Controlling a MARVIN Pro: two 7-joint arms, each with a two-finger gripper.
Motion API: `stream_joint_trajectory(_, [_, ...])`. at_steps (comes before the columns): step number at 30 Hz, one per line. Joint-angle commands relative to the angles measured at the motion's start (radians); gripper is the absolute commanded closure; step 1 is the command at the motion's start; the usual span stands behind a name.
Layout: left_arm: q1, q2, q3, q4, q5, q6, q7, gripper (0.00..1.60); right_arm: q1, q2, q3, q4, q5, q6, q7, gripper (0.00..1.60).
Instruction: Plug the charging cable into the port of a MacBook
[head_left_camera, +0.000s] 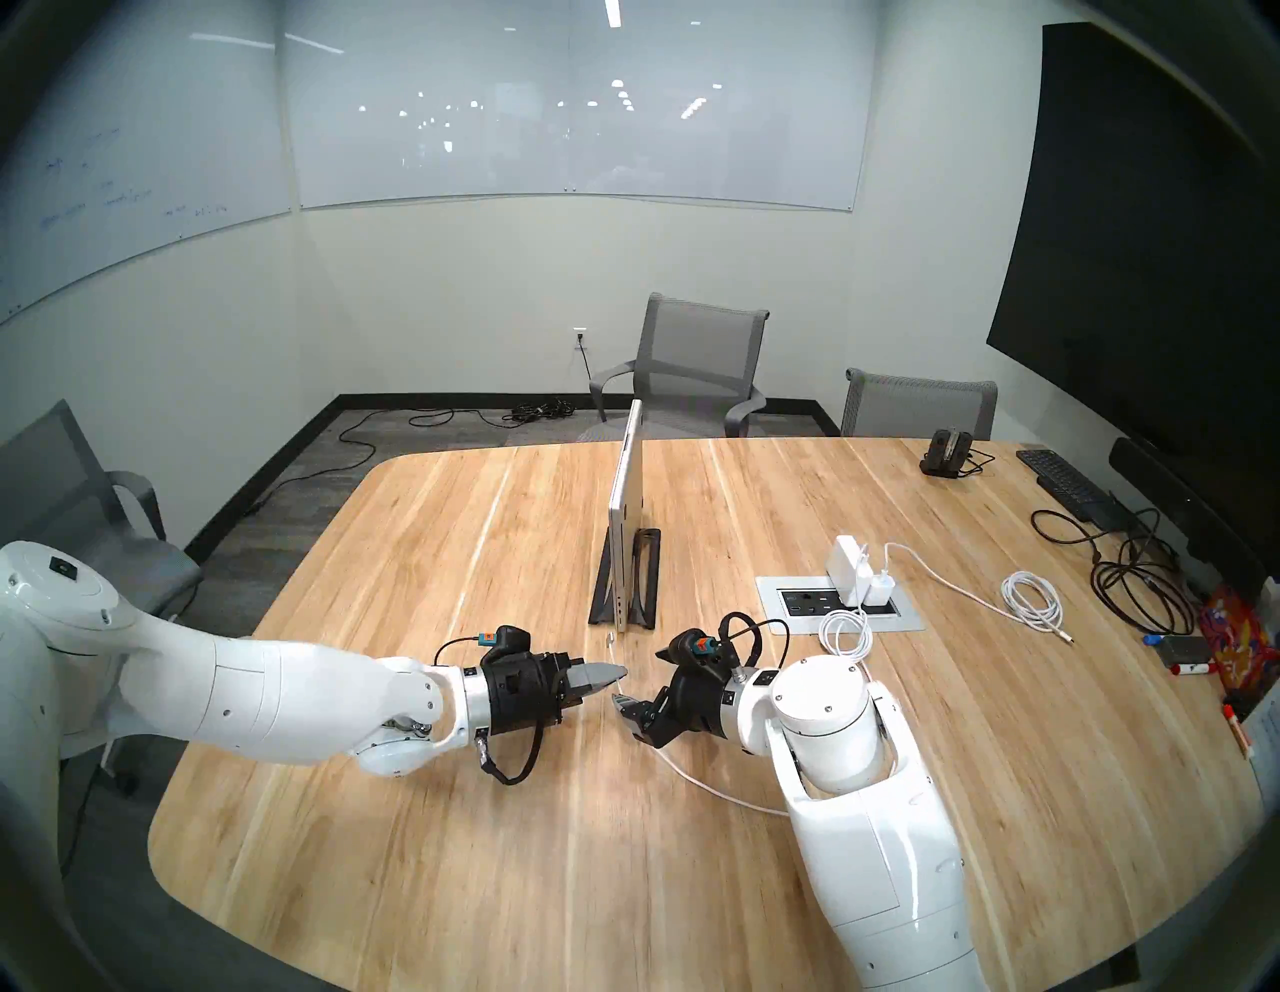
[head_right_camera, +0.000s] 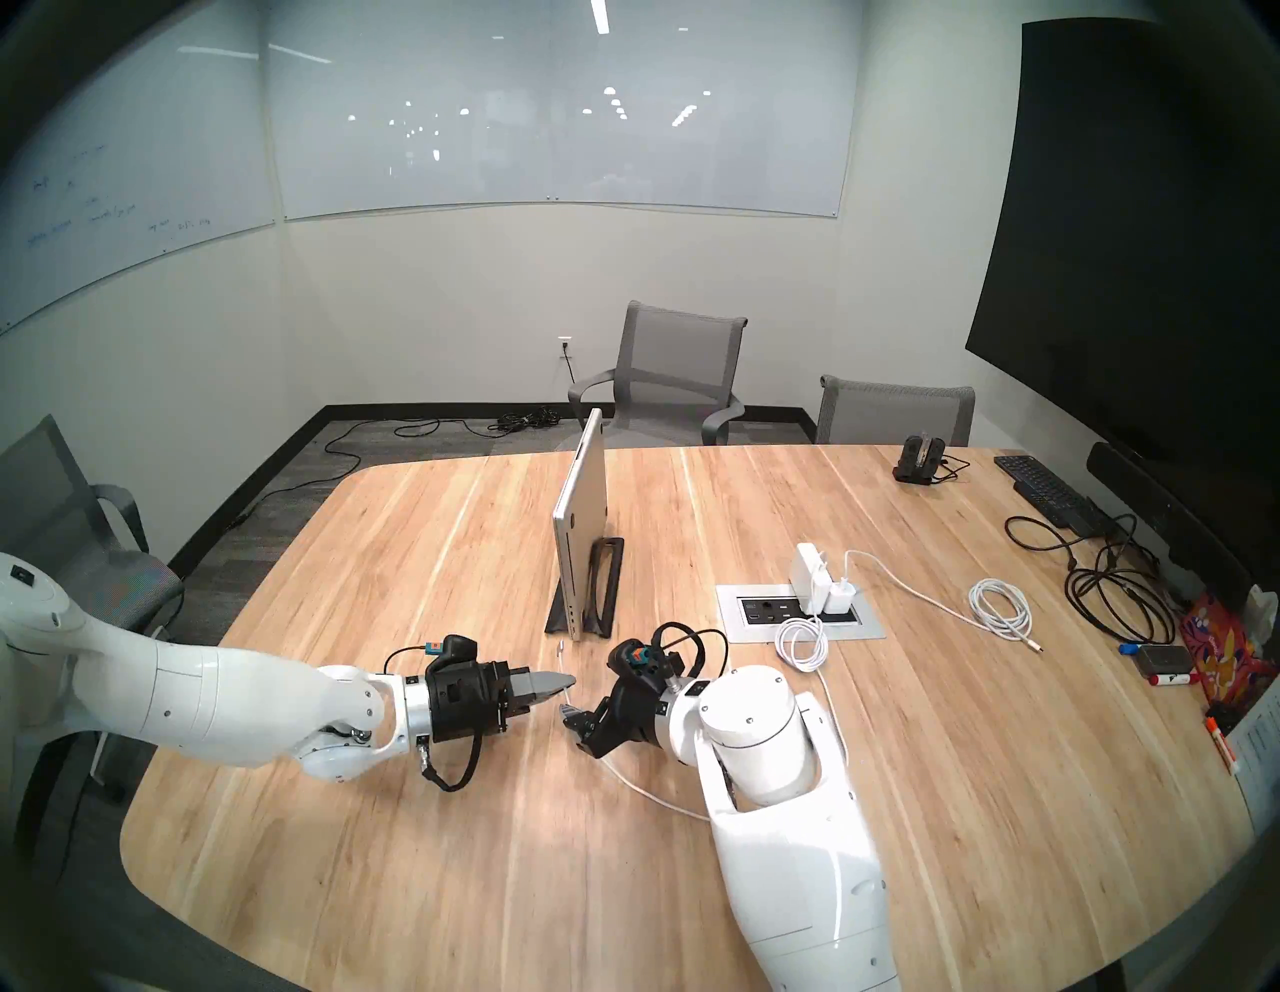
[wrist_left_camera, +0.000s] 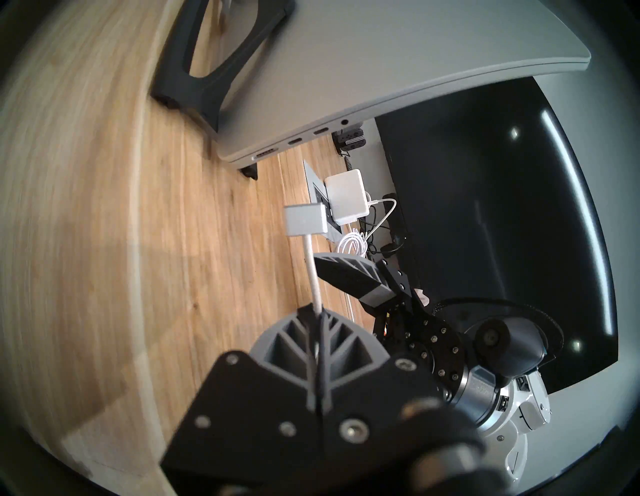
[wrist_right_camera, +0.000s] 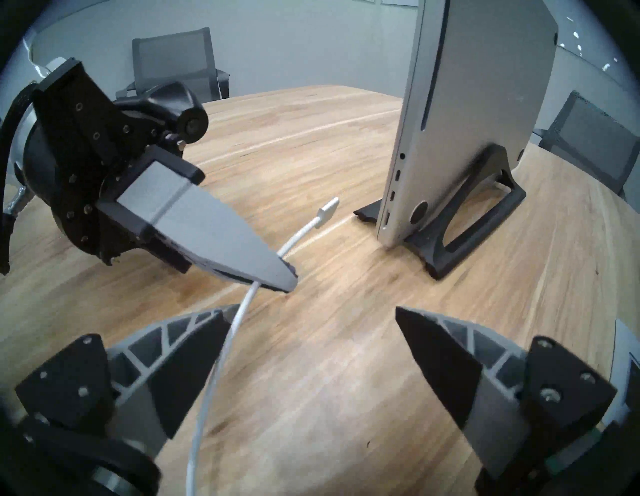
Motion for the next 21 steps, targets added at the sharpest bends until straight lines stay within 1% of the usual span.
stream_joint_trajectory(1, [0.082,0.026,0.093,0.081,-0.004,0.002,0.096,1.6,0.032,-0.009,-0.009,-0.002,0.017,0.002,-0.025,0.0])
stream_joint_trajectory(2, [0.082,0.026,0.093,0.081,-0.004,0.001,0.096,1.6,0.032,-0.009,-0.009,-0.001,0.019,0.003,-0.027,0.08])
stream_joint_trajectory(4, [0.081,0.026,0.095,0.081,-0.005,0.001,0.096,1.6,0.03,-0.008,-0.009,0.002,0.022,0.006,-0.032,0.18])
stream_joint_trajectory(5, [0.081,0.025,0.096,0.081,-0.006,0.001,0.096,1.6,0.03,-0.008,-0.01,0.002,0.024,0.008,-0.034,0.18])
stream_joint_trajectory(7, [0.08,0.025,0.098,0.081,-0.007,0.001,0.096,1.6,0.028,-0.008,-0.011,0.003,0.027,0.011,-0.038,0.33])
stream_joint_trajectory(10, [0.078,0.024,0.1,0.081,-0.009,0.001,0.095,1.6,0.026,-0.007,-0.012,0.006,0.031,0.015,-0.044,0.45])
stream_joint_trajectory(11, [0.078,0.023,0.101,0.081,-0.01,0.0,0.096,1.6,0.026,-0.007,-0.012,0.007,0.033,0.017,-0.045,0.6])
stream_joint_trajectory(12, [0.077,0.023,0.102,0.081,-0.01,0.0,0.096,1.6,0.026,-0.007,-0.012,0.008,0.034,0.017,-0.045,0.62])
stream_joint_trajectory(13, [0.077,0.023,0.103,0.081,-0.011,0.0,0.096,1.6,0.026,-0.008,-0.012,0.009,0.036,0.019,-0.046,0.69])
stream_joint_trajectory(14, [0.076,0.023,0.103,0.081,-0.012,0.0,0.096,1.6,0.026,-0.008,-0.012,0.009,0.037,0.019,-0.046,0.81])
stream_joint_trajectory(16, [0.075,0.022,0.105,0.081,-0.014,0.0,0.095,1.6,0.026,-0.008,-0.013,0.01,0.041,0.02,-0.048,0.99])
stream_joint_trajectory(18, [0.074,0.021,0.107,0.081,-0.016,-0.001,0.095,1.6,0.025,-0.008,-0.013,0.011,0.044,0.02,-0.048,1.02])
stream_joint_trajectory(19, [0.074,0.021,0.107,0.081,-0.017,-0.001,0.095,1.6,0.025,-0.008,-0.013,0.011,0.045,0.02,-0.049,1.14])
stream_joint_trajectory(21, [0.073,0.02,0.109,0.081,-0.018,-0.002,0.095,1.6,0.023,-0.008,-0.012,0.013,0.048,0.019,-0.051,1.28])
